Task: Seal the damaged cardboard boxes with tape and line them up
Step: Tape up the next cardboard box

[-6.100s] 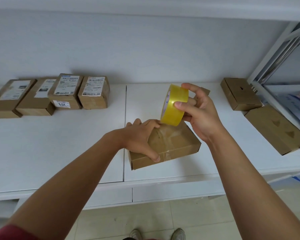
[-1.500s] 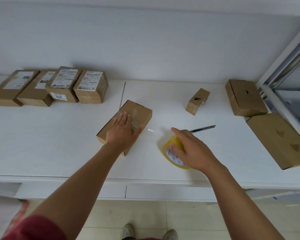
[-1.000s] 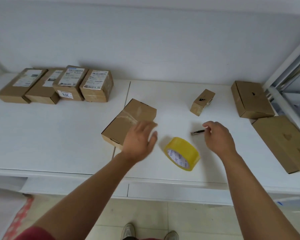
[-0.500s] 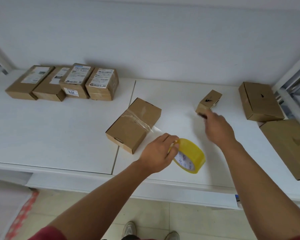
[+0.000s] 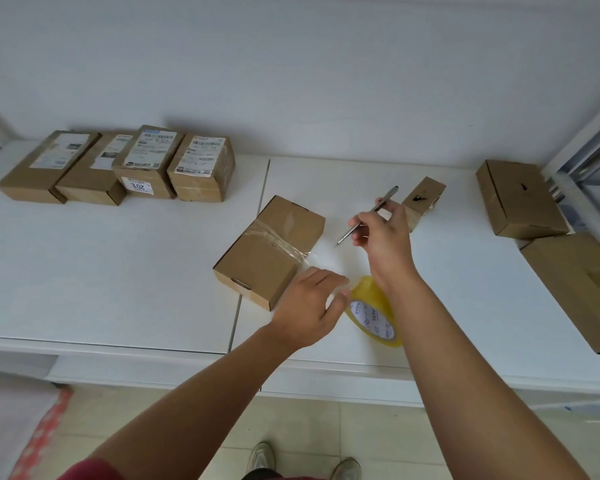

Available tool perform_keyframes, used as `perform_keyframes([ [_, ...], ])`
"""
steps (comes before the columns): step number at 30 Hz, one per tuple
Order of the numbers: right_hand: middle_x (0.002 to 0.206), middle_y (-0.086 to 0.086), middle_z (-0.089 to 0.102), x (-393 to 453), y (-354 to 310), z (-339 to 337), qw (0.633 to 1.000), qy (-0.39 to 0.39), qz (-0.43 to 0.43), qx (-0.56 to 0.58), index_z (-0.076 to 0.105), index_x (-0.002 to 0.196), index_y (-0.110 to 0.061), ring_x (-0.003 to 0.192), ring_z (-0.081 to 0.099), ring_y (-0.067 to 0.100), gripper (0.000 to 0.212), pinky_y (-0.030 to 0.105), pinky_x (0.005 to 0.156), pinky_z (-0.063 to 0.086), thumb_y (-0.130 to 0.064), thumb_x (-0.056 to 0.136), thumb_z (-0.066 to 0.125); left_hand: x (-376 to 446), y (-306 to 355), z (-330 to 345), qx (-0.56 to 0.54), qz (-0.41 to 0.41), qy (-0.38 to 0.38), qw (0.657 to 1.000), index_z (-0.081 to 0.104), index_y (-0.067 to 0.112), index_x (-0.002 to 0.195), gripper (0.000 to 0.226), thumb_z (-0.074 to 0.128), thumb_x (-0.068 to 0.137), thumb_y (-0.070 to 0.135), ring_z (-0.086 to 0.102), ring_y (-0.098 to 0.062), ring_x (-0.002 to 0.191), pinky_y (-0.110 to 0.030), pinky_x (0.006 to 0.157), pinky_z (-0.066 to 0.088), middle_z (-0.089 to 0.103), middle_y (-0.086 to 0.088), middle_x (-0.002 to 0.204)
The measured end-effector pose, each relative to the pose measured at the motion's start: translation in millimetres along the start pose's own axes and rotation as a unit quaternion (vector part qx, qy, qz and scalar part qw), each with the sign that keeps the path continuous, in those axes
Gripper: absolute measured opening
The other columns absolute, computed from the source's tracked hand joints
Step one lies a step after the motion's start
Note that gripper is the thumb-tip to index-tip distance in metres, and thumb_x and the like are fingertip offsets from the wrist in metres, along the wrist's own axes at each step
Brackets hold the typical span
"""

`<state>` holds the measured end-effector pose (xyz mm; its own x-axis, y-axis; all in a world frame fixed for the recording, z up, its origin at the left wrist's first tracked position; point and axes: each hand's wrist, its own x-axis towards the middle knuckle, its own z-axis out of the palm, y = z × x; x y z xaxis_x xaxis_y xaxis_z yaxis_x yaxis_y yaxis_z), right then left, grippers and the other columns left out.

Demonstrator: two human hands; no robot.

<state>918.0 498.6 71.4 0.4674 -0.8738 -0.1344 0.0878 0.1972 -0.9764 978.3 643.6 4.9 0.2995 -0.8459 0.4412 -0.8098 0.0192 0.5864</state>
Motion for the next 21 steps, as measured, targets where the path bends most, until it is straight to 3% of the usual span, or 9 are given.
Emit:
perform_keyframes([
  [2,0.068,-0.001,0.067,-0.4,4.9,-3.7,0.999,0.004,-0.002,-0.042,0.049,0.108,-0.03,0.055,0.054,0.013,0.039,0.029,0.063,0.047,-0.021,0.072,0.059,-3.1,-0.9,3.2,-0.029,-0.092,0.077,0.992,0.065,0.007,0.078,0.026,0.048,0.092,0.022,0.058,-0.02,0.073,-0.031,0.068,0.048,0.064,-0.001,0.076],
  [4,0.071,-0.001,0.07,-0.7,7.5,-5.6,0.997,-0.004,-0.01,-0.072,0.05,0.107,-0.033,0.055,0.055,0.013,0.036,0.028,0.062,0.049,-0.023,0.073,0.059,-0.7,3.1,6.9,-0.095,-0.277,0.066,0.954,0.054,0.01,0.067,0.032,0.053,0.095,0.026,0.052,-0.016,0.059,-0.032,0.061,0.045,0.057,-0.001,0.063],
  [6,0.076,-0.001,0.073,-1.9,8.7,-6.9,0.995,-0.017,-0.021,-0.095,0.05,0.109,-0.034,0.055,0.057,0.012,0.034,0.024,0.06,0.05,-0.022,0.079,0.059,4.4,4.3,10.8,-0.232,-0.447,-0.014,0.864,0.057,0.008,0.07,0.04,0.059,0.095,0.039,0.059,-0.013,0.057,-0.034,0.068,0.054,0.065,-0.003,0.066],
  [7,0.078,-0.001,0.074,-3.0,9.0,-7.7,0.994,-0.023,-0.026,-0.108,0.049,0.111,-0.034,0.055,0.058,0.011,0.033,0.023,0.06,0.051,-0.021,0.082,0.058,6.8,3.9,12.8,-0.299,-0.491,-0.041,0.817,0.062,0.007,0.074,0.041,0.062,0.093,0.043,0.063,-0.012,0.06,-0.032,0.072,0.057,0.069,-0.005,0.071],
  [11,0.083,-0.003,0.075,-6.7,10.2,-9.0,0.987,-0.033,-0.039,-0.155,0.047,0.121,-0.028,0.058,0.061,0.012,0.036,0.026,0.065,0.054,-0.02,0.088,0.058,13.8,0.2,17.6,-0.498,-0.495,-0.058,0.71,0.067,-0.001,0.1,0.028,0.067,0.094,0.026,0.069,-0.018,0.089,-0.022,0.082,0.057,0.072,-0.015,0.097],
  [14,0.082,-0.005,0.075,-7.6,11.2,-7.8,0.981,-0.031,-0.049,-0.185,0.046,0.124,-0.027,0.06,0.064,0.011,0.035,0.03,0.073,0.056,-0.02,0.091,0.057,14.4,-4.6,17.3,-0.573,-0.492,-0.044,0.654,0.063,0.005,0.102,0.011,0.064,0.095,0.014,0.071,-0.02,0.092,-0.027,0.086,0.055,0.074,-0.011,0.098],
  [17,0.078,-0.006,0.074,-6.9,12.2,-7.9,0.977,-0.007,-0.062,-0.203,0.047,0.122,-0.028,0.06,0.067,0.011,0.032,0.032,0.075,0.057,-0.019,0.093,0.056,15.2,-9.5,16.1,-0.584,-0.494,-0.05,0.643,0.061,0.006,0.108,0.015,0.062,0.096,0.015,0.074,-0.02,0.091,-0.027,0.078,0.057,0.076,-0.011,0.096],
  [21,0.074,-0.005,0.073,-5.9,14.1,-8.4,0.969,0.014,-0.058,-0.238,0.051,0.112,-0.028,0.058,0.069,0.014,0.024,0.033,0.073,0.059,-0.019,0.09,0.058,20.0,-12.9,9.7,-0.583,-0.5,-0.052,0.638,0.064,0.011,0.112,0.029,0.058,0.096,0.035,0.075,-0.025,0.089,-0.027,0.07,0.059,0.076,-0.014,0.097],
])
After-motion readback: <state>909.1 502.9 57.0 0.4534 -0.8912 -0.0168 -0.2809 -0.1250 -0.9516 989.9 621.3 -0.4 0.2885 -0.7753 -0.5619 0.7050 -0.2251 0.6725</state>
